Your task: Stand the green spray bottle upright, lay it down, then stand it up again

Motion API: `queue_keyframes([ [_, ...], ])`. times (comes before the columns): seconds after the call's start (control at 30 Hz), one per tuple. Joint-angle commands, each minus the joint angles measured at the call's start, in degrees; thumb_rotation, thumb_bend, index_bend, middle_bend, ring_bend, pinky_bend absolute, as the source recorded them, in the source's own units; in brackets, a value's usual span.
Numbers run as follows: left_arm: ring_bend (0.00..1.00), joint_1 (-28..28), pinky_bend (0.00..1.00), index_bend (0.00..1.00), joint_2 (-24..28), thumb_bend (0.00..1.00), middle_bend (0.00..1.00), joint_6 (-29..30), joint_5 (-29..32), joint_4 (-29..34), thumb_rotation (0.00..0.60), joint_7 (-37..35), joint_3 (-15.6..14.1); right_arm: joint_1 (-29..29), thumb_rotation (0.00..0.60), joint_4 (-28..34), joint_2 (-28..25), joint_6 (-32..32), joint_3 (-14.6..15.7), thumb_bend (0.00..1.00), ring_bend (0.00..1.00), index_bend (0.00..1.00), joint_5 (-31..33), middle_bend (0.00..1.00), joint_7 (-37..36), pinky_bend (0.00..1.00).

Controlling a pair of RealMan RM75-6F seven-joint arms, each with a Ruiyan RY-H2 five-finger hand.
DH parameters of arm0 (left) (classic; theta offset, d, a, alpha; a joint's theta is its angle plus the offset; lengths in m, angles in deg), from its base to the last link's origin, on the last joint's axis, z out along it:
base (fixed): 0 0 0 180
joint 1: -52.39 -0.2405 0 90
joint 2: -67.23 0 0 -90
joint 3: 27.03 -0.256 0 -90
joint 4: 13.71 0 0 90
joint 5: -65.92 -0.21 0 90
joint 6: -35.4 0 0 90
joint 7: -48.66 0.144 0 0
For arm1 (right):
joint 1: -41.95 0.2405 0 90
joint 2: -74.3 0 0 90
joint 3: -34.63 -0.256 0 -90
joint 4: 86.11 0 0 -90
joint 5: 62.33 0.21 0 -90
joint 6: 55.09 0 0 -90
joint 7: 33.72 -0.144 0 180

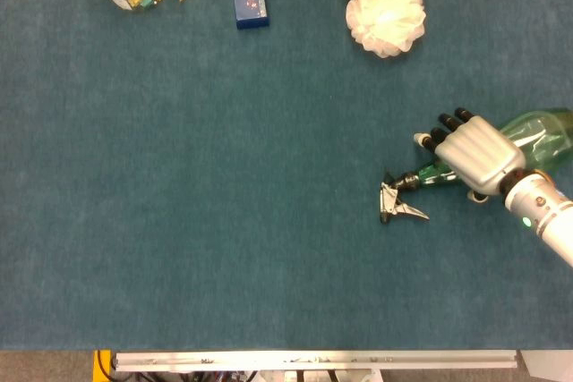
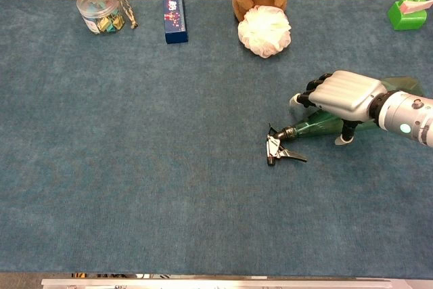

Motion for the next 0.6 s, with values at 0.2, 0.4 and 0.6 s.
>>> queue_keyframes([
  [0.2,0.39,-0.1,0.7,0.34,0.0,0.13,0.35,0.1,-0.1,0.0,0.6,-0.1,0.0,0.1,0.6,-0.4,0.4,0.9,0.6,0.0,0.19,0.23,-0.3,0.36,0.0,0.2],
  [0.4,0.39,0.0,0.7,0.34,0.1,0.13,0.35,0.0,0.0,0.0,0.6,-0.1,0.0,0.2,0.6,-0.7,0.8,1.3,0.8,0.0,0.24,0.24,-0.4,0.4,-0.1,0.22],
  [0.6,0.39,0.0,0.7,0.34,0.2,0.13,0.35,-0.1,0.0,0.2,0.6,-0.1,0.1,0.1,0.6,-1.2,1.4,2.3,1.0,0.0,0.28,0.25,-0.8,0.44,0.1,0.23],
])
